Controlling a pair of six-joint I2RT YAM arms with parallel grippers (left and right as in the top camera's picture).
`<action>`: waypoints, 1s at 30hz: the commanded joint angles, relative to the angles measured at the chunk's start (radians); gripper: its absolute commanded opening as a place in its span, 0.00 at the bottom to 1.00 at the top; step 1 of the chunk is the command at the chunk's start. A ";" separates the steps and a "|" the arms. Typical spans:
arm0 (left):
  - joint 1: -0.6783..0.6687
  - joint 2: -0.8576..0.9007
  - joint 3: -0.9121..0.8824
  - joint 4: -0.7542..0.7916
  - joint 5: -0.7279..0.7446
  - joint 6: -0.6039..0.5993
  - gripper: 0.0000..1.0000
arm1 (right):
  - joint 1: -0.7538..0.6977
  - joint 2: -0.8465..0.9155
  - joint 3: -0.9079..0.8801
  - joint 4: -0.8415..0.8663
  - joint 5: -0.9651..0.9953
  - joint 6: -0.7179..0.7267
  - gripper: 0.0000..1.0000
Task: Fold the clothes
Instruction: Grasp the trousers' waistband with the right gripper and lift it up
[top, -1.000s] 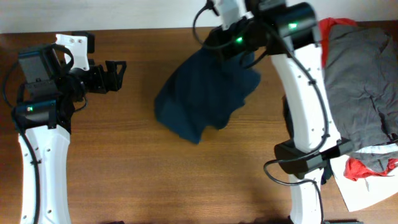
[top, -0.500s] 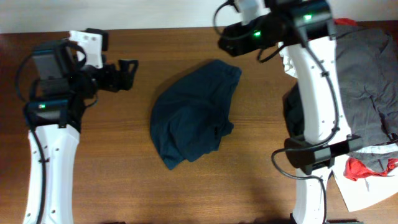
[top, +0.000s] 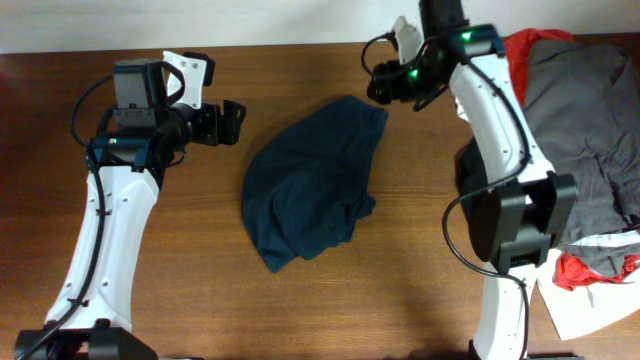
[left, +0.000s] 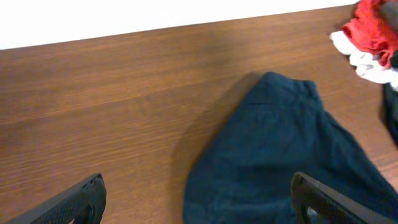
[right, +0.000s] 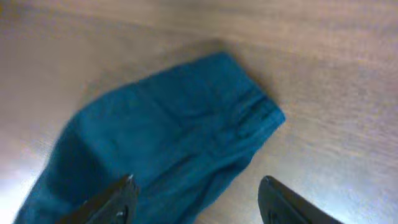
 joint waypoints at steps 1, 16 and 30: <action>0.015 0.003 0.016 0.003 -0.052 0.016 0.94 | -0.010 0.004 -0.152 0.128 0.042 0.119 0.68; 0.022 0.006 0.016 -0.005 -0.056 0.016 0.94 | -0.008 0.016 -0.486 0.521 0.113 0.267 0.58; 0.022 0.007 0.016 -0.013 -0.056 0.017 0.91 | 0.012 0.016 -0.568 0.782 0.001 0.279 0.04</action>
